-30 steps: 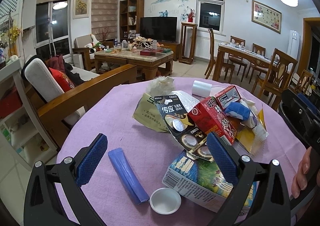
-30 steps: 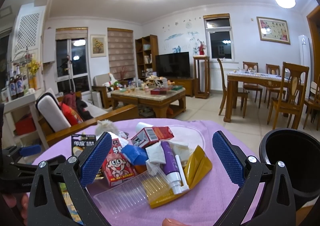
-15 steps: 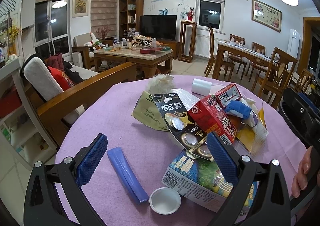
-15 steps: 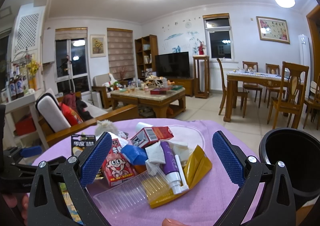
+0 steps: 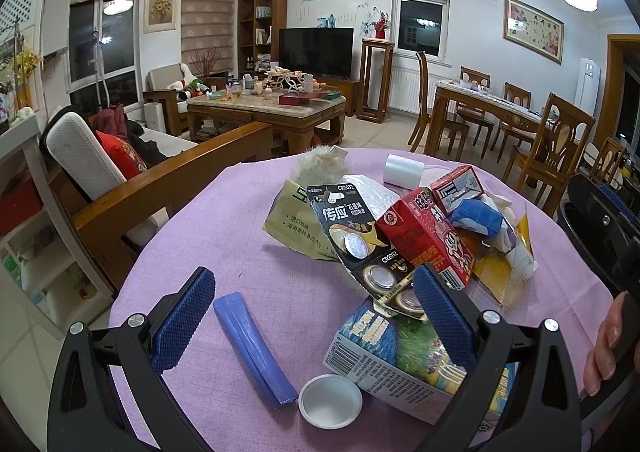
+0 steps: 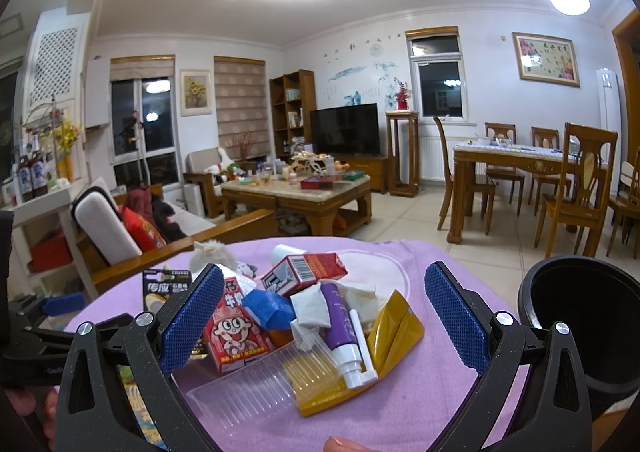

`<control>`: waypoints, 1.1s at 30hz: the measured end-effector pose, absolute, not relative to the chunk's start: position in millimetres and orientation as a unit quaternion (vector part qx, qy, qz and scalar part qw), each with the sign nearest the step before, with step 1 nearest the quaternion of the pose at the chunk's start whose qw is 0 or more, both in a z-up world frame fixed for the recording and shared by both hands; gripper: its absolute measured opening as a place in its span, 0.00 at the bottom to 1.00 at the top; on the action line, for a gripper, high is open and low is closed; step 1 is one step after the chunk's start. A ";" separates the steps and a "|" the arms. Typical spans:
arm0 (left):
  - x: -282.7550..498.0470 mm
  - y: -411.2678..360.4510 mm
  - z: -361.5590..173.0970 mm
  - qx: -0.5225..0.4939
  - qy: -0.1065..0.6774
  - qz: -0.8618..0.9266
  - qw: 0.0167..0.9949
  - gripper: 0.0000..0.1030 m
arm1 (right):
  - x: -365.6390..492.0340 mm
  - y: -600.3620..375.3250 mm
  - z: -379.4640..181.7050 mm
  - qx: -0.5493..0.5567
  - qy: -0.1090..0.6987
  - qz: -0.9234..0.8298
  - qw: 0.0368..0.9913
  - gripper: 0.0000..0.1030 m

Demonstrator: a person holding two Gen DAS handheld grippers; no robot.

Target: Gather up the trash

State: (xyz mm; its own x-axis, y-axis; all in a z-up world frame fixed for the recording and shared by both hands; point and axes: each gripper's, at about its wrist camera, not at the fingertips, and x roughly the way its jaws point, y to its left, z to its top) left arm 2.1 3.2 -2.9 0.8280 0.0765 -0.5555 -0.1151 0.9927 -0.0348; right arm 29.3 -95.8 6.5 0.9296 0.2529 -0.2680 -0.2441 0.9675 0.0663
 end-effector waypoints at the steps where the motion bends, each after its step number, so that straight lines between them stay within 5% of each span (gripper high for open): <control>1: 2.0 3.1 -3.0 -0.033 0.289 0.050 0.955 0.95 | 29.3 -96.1 6.4 0.016 0.139 0.127 0.982 0.96; 16: 2.6 3.7 -3.1 -0.039 0.291 0.046 0.955 0.95 | 29.8 -96.8 6.1 0.018 0.140 0.125 0.982 0.96; 29: 38.9 29.0 -11.4 -0.169 0.352 -0.101 0.915 0.95 | 26.6 -115.7 4.0 0.005 0.185 0.158 0.970 0.96; 32: 53.9 26.3 -16.6 -0.184 0.372 -0.117 0.902 0.89 | 28.8 -113.5 2.9 -0.011 0.194 0.176 0.965 0.92; 33: 58.2 26.3 -19.8 -0.195 0.376 -0.131 0.896 0.73 | 29.7 -113.4 2.8 -0.014 0.198 0.181 0.963 0.90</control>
State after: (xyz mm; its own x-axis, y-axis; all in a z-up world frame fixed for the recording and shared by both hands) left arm 58.2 26.3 -19.8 0.6836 -0.3814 -0.6223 0.0881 0.8895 -0.4484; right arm 29.7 -113.4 2.8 0.8563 0.3430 -0.3862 -0.3539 0.9342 0.0451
